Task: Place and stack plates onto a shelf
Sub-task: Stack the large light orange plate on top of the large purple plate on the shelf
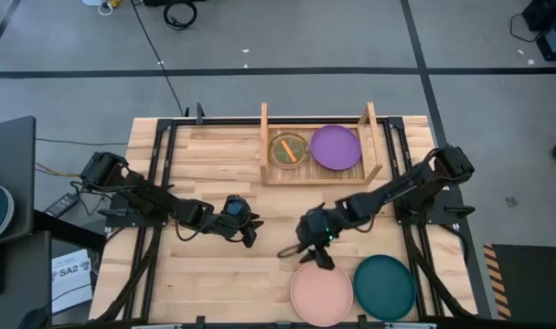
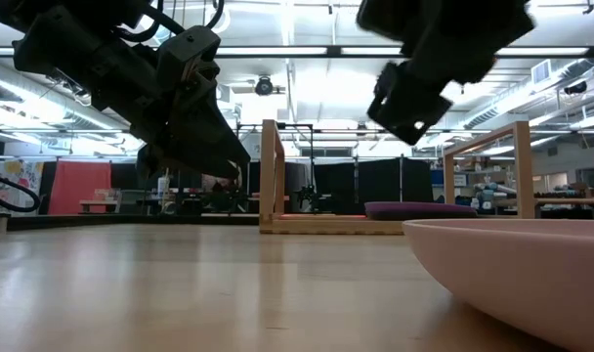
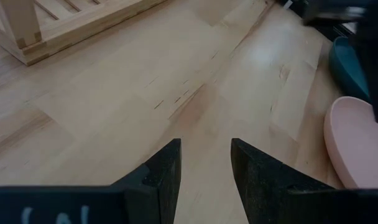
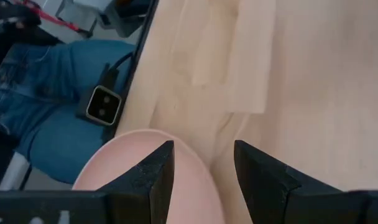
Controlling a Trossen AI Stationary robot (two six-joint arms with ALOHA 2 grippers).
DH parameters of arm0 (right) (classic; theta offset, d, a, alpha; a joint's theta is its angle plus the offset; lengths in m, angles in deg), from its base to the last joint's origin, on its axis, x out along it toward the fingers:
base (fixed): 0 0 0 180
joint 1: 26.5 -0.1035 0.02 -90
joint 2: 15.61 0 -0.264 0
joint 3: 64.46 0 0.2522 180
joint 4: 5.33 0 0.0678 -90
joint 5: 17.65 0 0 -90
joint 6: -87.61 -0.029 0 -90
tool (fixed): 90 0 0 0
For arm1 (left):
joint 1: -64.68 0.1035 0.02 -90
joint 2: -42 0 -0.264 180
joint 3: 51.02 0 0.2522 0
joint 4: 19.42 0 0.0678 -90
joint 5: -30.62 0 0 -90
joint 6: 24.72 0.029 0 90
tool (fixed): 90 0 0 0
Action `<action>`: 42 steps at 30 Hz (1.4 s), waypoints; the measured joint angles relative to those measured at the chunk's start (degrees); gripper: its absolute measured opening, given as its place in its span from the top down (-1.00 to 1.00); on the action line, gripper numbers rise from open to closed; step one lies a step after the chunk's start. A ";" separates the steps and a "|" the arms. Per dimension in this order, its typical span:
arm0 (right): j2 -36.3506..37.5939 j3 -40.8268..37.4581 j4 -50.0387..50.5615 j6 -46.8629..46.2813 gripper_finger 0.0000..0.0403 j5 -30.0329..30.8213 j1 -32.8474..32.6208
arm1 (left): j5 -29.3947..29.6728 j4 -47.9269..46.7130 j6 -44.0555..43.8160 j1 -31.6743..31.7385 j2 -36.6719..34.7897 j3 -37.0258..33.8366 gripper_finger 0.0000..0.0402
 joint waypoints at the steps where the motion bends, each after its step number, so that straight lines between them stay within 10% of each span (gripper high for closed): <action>1: 0.00 0.00 0.04 -0.08 0.15 1.00 -1.16 | 0.00 0.01 0.00 0.00 0.00 0.00 0.27; 12: 0.00 0.00 5.32 3.26 0.15 14.53 -8.83 | 0.00 0.01 0.00 -0.01 0.00 0.00 0.27; 42: 0.02 -11.45 3.79 -8.89 0.15 16.93 -11.95 | 0.00 0.02 0.04 -0.02 0.00 0.00 0.27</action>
